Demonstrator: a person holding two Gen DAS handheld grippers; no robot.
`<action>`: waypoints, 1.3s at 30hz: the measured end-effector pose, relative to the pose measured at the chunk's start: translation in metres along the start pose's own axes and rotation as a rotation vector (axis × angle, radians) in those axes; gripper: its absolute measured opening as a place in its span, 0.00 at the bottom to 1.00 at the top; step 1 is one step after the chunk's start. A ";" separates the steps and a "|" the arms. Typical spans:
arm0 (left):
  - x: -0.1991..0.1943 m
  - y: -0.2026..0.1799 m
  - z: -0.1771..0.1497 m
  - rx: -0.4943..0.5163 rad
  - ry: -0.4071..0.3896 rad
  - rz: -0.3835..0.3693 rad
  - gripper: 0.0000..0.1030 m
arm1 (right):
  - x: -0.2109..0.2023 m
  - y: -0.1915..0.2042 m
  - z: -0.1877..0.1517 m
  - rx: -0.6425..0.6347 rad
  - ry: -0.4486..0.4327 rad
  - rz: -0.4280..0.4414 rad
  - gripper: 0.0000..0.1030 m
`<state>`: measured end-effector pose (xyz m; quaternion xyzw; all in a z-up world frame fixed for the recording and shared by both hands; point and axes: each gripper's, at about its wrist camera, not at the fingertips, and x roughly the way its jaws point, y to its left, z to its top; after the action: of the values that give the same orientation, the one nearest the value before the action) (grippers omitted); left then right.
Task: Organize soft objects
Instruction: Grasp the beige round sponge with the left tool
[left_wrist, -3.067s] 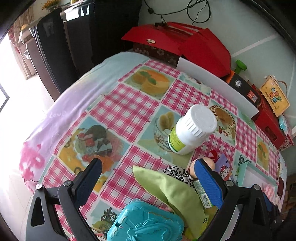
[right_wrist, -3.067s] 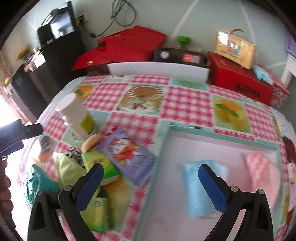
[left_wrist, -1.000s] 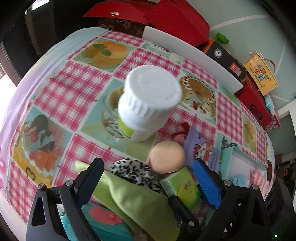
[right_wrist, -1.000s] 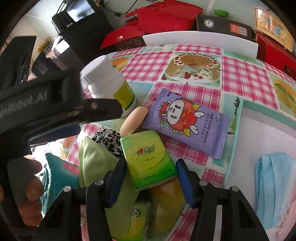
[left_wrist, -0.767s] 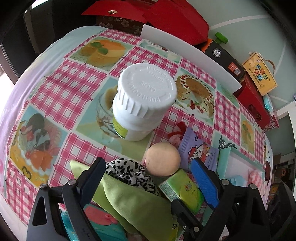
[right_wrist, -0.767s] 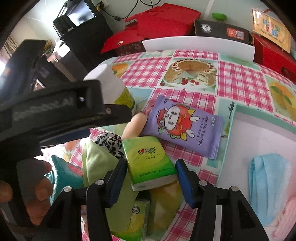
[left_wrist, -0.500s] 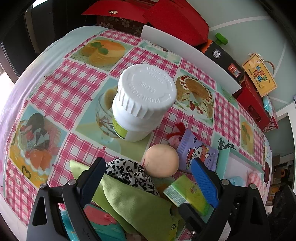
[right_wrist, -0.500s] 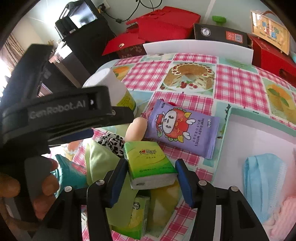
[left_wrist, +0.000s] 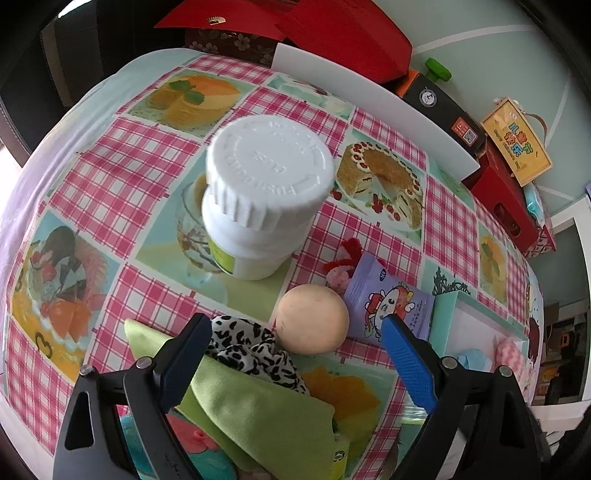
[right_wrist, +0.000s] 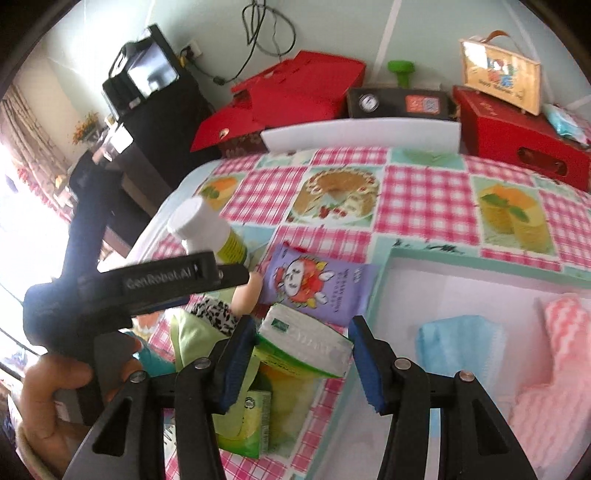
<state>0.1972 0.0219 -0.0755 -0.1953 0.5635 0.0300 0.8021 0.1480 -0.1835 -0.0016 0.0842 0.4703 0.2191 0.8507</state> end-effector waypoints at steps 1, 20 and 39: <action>0.002 -0.001 0.000 0.001 0.004 0.000 0.91 | -0.004 -0.003 0.001 0.006 -0.011 -0.003 0.54; 0.029 -0.011 0.001 0.038 0.042 0.046 0.61 | -0.015 -0.019 0.001 0.044 -0.033 -0.021 0.54; 0.024 -0.014 0.001 0.043 0.026 0.010 0.43 | -0.016 -0.023 0.000 0.060 -0.036 -0.022 0.54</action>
<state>0.2108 0.0049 -0.0936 -0.1756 0.5755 0.0191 0.7985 0.1472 -0.2109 0.0027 0.1086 0.4621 0.1939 0.8586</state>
